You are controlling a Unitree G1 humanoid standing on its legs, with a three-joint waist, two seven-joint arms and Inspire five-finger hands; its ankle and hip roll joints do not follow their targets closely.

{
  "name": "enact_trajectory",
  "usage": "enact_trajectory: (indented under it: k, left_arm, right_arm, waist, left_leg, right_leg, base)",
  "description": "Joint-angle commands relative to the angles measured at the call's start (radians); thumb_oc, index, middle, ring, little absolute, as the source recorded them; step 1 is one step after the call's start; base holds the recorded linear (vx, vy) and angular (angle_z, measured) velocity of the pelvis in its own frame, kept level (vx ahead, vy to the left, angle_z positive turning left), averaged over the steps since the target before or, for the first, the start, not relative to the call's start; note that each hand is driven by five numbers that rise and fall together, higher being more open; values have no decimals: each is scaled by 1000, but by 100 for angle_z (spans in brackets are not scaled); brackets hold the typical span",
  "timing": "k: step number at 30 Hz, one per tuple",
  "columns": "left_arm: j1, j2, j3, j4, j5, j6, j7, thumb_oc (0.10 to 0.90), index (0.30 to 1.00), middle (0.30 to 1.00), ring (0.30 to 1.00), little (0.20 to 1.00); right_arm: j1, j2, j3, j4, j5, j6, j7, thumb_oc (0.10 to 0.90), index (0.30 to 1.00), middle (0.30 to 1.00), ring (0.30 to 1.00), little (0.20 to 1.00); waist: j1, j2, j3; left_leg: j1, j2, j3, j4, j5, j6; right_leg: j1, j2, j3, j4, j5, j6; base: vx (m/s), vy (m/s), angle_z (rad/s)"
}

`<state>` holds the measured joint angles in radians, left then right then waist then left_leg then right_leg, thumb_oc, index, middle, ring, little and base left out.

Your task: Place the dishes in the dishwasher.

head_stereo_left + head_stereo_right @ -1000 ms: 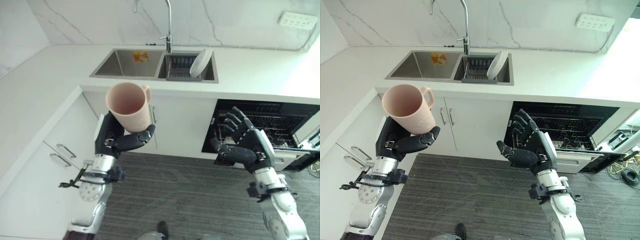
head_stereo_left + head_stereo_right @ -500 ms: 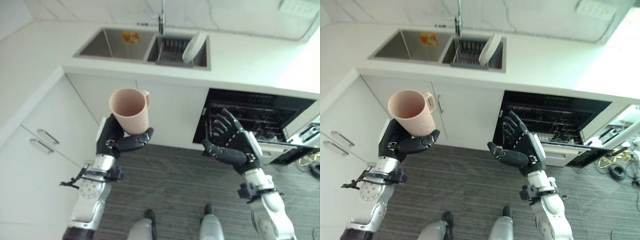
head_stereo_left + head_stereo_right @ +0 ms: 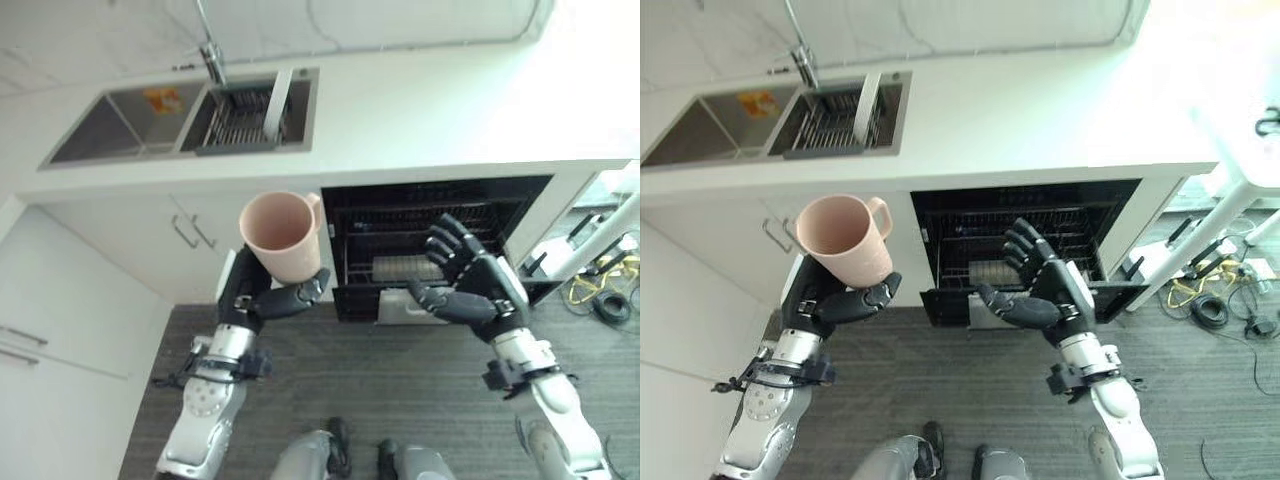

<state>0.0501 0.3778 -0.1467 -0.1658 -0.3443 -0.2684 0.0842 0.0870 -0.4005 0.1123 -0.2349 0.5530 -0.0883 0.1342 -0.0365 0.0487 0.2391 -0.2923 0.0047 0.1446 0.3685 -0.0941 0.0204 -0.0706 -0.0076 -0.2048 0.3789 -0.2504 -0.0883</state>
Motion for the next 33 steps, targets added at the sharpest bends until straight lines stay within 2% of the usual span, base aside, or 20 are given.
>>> enact_trajectory:
  k: [1,6,14,16,17,18,19,21,22,25,27,28,29,31,32,33]
  left_arm:
    - [-104,39,42,-111,29,-106,30,400,300,300,300,300]
    - [-114,38,36,-113,37,-97,25,400,300,300,300,300]
    - [-105,35,48,-114,12,-82,2,400,300,300,300,300]
    - [-108,43,51,-112,14,-91,-7,400,300,300,300,300]
    - [-107,48,58,-115,22,-97,-11,400,300,300,300,300]
    - [-109,49,64,-118,25,-96,-11,400,300,300,300,300]
    - [-119,48,73,-122,26,-88,-15,400,300,300,300,300]
    - [-131,51,76,-123,23,-80,-16,400,300,300,300,300]
    - [-147,54,64,-129,31,-65,-5,400,300,300,300,300]
    - [-164,61,39,-112,49,-71,6,400,300,300,300,300]
    - [-164,64,40,-110,51,-75,1,400,300,300,300,300]
    - [-163,68,43,-118,43,-71,-4,400,300,300,300,300]
    - [-160,73,48,-126,29,-66,-3,400,300,300,300,300]
    - [-137,65,47,-135,-17,-66,22,400,300,300,300,300]
    - [-111,56,44,-149,-29,-81,29,400,300,300,300,300]
    - [-102,55,41,-154,-21,-91,24,400,300,300,300,300]
  right_arm:
    - [-60,28,-51,-87,29,-99,2,800,900,900,900,900]
    - [-18,34,-77,-103,27,-96,39,800,900,900,900,900]
    - [-33,48,-81,-110,18,-64,36,800,900,900,900,900]
    - [-39,56,-75,-121,30,-62,29,800,900,900,900,900]
    - [-44,62,-71,-122,34,-62,33,800,900,900,900,900]
    - [-52,67,-67,-116,36,-60,40,800,900,900,900,900]
    - [-59,75,-60,-104,23,-64,45,800,900,900,900,900]
    - [-64,75,-53,-99,18,-66,42,800,900,900,900,900]
    - [-68,75,-41,-106,26,-65,22,800,900,900,900,900]
    - [-71,81,-29,-114,26,-54,8,800,900,900,900,900]
    - [-63,82,-33,-124,31,-48,20,800,900,900,900,900]
    - [-59,77,-40,-128,49,-47,25,800,900,900,900,900]
    - [-57,74,-44,-131,55,-41,27,800,900,900,900,900]
    - [-82,64,-38,-123,71,8,18,800,900,900,900,900]
    - [-79,63,-39,-130,70,7,37,800,900,900,900,900]
    - [-69,57,-44,-134,71,4,43,800,900,900,900,900]
  waist:
    - [24,-29,-92]
    - [4,-35,-127]
    - [3,-37,-129]
    - [0,-28,-109]
    - [-1,-19,-88]
    - [3,-17,-74]
    - [10,-28,-61]
    - [8,-46,-57]
    - [-2,-63,-58]
    - [-22,-78,-58]
    - [-24,-82,-59]
    - [-22,-85,-62]
    - [-19,-84,-68]
    - [-10,-80,-89]
    - [-6,-74,-99]
    - [-4,-72,-101]
  left_leg:
    - [135,-7,-15,-68,-92,-20]
    - [164,-16,-28,-68,-125,-17]
    - [192,-23,-30,-68,-143,1]
    - [202,-9,-41,-68,-135,4]
    - [210,9,-53,-68,-131,2]
    - [215,21,-51,-68,-133,0]
    - [223,27,-43,-68,-140,-10]
    - [231,25,-37,-68,-154,-13]
    - [237,21,-37,-68,-169,-8]
    - [258,37,-61,-68,-200,-10]
    - [272,55,-83,-68,-216,-14]
    - [277,80,-106,-68,-216,-22]
    - [277,95,-116,-68,-211,-34]
    - [300,154,-106,-68,-197,-86]
    - [296,205,-75,-68,-158,-117]
    - [282,240,-41,-68,-89,-127]
  right_leg:
    - [-34,-39,83,-79,48,185]
    - [-25,-52,69,-79,42,184]
    - [32,-68,40,-79,45,184]
    - [59,-65,4,-79,133,207]
    - [48,-82,-28,-79,215,230]
    - [27,-112,-50,-79,231,232]
    - [-7,-165,-58,-79,209,233]
    - [-44,-207,-18,-79,185,241]
    - [-93,-238,57,-79,196,258]
    - [-167,-275,175,-79,264,280]
    - [-180,-291,195,-79,276,287]
    - [-170,-280,197,-79,246,293]
    - [-161,-269,186,-79,216,297]
    - [-151,-233,113,-79,167,268]
    - [-139,-208,69,-79,150,242]
    - [-125,-197,47,-79,137,232]
  base:
    - [79,49,-42]
    - [79,45,8]
    - [77,86,5]
    - [64,41,-4]
    - [22,-28,-7]
    - [27,-154,-11]
    - [27,-234,-24]
    - [80,-344,-40]
    - [115,-380,-24]
    - [187,-510,31]
    - [197,-592,41]
    - [220,-735,44]
    - [241,-900,57]
    - [172,-810,39]
    - [101,-618,-2]
    - [90,-721,-15]
